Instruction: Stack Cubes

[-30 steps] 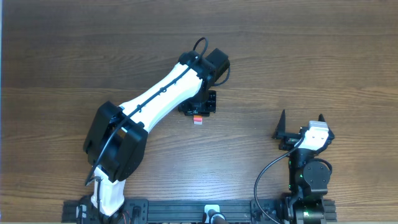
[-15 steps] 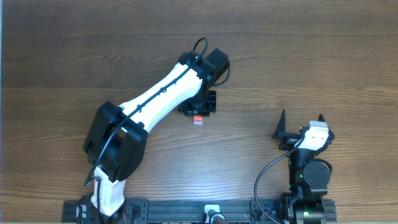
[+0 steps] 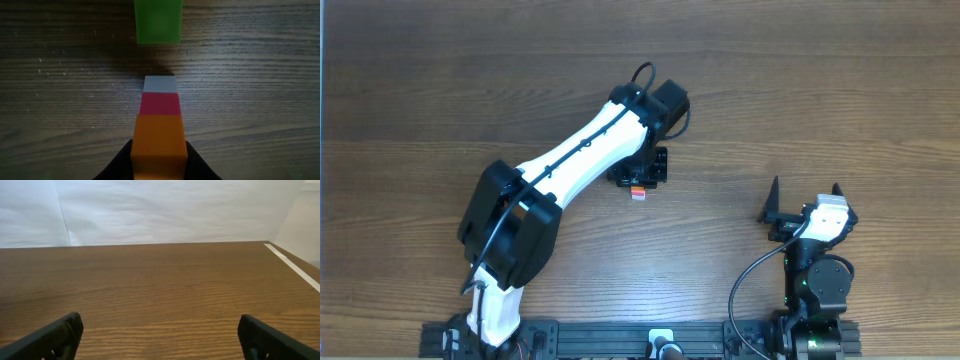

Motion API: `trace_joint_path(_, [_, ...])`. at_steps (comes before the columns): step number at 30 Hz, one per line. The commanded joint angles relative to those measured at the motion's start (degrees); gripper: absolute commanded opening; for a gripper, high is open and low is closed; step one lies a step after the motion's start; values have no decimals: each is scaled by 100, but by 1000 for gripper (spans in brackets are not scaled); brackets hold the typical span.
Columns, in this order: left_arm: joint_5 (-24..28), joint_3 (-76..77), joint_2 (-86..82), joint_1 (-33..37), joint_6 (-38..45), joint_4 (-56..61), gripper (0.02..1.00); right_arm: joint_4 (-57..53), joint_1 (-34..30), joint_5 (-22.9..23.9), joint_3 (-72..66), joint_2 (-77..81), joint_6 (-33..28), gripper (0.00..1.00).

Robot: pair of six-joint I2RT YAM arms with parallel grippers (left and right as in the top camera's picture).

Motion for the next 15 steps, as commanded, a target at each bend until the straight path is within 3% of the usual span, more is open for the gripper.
trace_joint_path(1, [-111,-46,107,-26,-61,4,143,13,2,-26,-52,-61,-26,991])
trace_joint_path(10, [-111,-46,111,-26,-61,9,178,13,2,-26,-52,-61,-24,991])
trace_joint_path(15, [-111,-46,111,-26,-61,20,362,11,2,-26,-52,-61,-24,993])
